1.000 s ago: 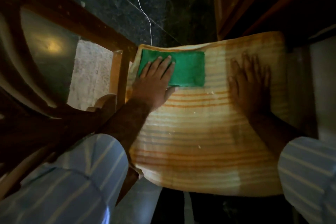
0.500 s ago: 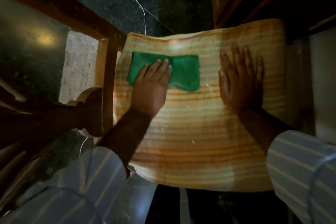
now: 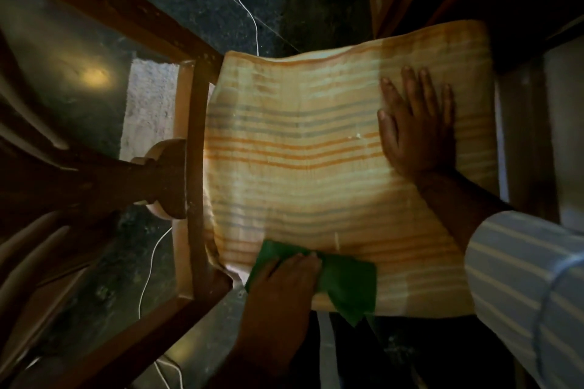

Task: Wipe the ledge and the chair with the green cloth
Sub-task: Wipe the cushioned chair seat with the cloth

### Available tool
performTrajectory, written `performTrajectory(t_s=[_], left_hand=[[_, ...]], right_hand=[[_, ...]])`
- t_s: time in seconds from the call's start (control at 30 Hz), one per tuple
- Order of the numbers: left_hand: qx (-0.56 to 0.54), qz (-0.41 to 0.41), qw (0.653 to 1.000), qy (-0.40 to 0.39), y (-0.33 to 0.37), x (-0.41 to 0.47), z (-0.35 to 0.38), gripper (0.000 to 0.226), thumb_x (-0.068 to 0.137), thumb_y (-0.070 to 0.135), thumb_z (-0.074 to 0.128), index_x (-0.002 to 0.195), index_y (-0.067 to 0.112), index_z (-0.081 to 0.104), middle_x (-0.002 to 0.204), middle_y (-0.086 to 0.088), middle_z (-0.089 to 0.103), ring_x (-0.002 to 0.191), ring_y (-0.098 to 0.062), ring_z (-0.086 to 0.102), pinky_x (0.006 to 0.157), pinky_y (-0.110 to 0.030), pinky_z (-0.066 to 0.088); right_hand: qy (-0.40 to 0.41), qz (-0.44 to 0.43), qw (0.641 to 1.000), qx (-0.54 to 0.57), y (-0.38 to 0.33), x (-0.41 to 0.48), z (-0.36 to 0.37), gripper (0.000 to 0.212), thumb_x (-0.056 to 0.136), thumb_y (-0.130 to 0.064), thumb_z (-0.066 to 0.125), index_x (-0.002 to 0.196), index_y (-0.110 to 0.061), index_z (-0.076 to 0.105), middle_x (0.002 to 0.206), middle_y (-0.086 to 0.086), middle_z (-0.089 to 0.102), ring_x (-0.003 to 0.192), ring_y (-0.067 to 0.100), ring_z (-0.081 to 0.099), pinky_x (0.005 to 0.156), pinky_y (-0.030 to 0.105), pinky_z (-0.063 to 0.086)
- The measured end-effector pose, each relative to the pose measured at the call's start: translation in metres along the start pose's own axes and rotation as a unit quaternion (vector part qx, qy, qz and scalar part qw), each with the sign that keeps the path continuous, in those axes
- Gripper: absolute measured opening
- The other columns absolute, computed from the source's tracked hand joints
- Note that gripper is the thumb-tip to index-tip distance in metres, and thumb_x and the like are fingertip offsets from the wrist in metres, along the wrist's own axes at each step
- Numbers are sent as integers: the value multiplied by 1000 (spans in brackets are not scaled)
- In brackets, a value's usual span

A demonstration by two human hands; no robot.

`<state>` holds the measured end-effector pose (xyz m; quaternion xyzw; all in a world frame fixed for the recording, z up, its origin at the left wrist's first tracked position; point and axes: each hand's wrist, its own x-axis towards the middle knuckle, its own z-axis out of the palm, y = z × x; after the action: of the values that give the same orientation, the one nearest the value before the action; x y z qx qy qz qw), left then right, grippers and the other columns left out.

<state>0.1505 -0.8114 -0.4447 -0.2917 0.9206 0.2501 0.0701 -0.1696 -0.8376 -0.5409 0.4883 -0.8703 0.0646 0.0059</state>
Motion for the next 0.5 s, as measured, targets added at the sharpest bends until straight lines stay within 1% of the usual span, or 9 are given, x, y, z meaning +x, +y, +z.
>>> performTrajectory(t_s=[0.03, 0.1, 0.13, 0.2, 0.27, 0.3, 0.37, 0.43, 0.5], left_hand=[[-23, -35, 999, 28, -4, 10, -14, 46, 73, 2, 71, 118, 9, 74, 115, -9, 76, 103, -26, 74, 88, -39, 59], [-39, -105, 991, 75, -16, 36, -48, 53, 85, 5, 60, 137, 14, 60, 120, -8, 72, 104, -26, 71, 92, -32, 53], [-34, -117, 987, 103, -25, 52, -64, 53, 90, 8, 57, 143, 16, 53, 124, -8, 69, 108, -25, 67, 94, -33, 50], [-30, -123, 975, 182, -46, 91, -88, 43, 99, 20, 51, 142, 17, 49, 127, -9, 66, 115, -26, 63, 99, -38, 49], [-9, -117, 967, 226, -71, 136, -101, 41, 101, 19, 48, 141, 12, 50, 136, -12, 62, 127, -29, 57, 108, -48, 46], [17, -101, 970, 219, -84, 157, -102, 43, 99, 11, 48, 142, 7, 49, 142, -15, 58, 135, -31, 51, 113, -49, 41], [55, -83, 982, 160, -110, 189, -92, 51, 96, 0, 45, 147, 2, 44, 152, -18, 48, 144, -34, 39, 120, -47, 29], [70, -100, 988, 90, -133, 202, -72, 56, 96, -4, 39, 151, 2, 37, 158, -19, 39, 149, -33, 31, 123, -44, 22], [75, -122, 988, 55, -139, 199, -50, 57, 97, -1, 31, 154, 3, 32, 162, -15, 33, 152, -30, 24, 124, -41, 15]], right_hand=[[-1, 5, 1000, 5, 2, -3, -2, 57, 110, -48, 30, 164, -30, 34, 174, 8, 28, 162, 32, 26, 130, 57, 19], [-1, 30, 1000, 2, 9, -16, -4, 60, 109, -50, 30, 164, -27, 33, 174, 11, 28, 162, 33, 25, 130, 56, 20], [-2, 47, 999, -1, 13, -24, -4, 61, 109, -50, 30, 165, -27, 31, 175, 12, 27, 162, 34, 24, 130, 57, 19], [-4, 81, 997, -4, 19, -40, -5, 62, 109, -52, 28, 166, -27, 28, 175, 12, 23, 163, 34, 21, 130, 58, 18], [-6, 97, 995, -11, 21, -51, -5, 63, 108, -54, 25, 166, -28, 25, 176, 11, 22, 163, 34, 19, 130, 59, 19], [-6, 101, 995, -15, 22, -54, -4, 64, 108, -55, 24, 166, -29, 24, 176, 11, 22, 163, 34, 19, 130, 59, 19], [-6, 101, 995, -16, 23, -57, -4, 64, 108, -55, 22, 167, -30, 23, 176, 10, 21, 163, 34, 19, 130, 59, 19], [0, 97, 995, -16, 24, -57, -2, 64, 108, -56, 21, 167, -31, 22, 176, 10, 21, 163, 34, 19, 130, 58, 19], [12, 97, 995, -22, 24, -57, 1, 64, 108, -55, 21, 167, -31, 22, 177, 9, 20, 163, 33, 19, 130, 57, 19]])
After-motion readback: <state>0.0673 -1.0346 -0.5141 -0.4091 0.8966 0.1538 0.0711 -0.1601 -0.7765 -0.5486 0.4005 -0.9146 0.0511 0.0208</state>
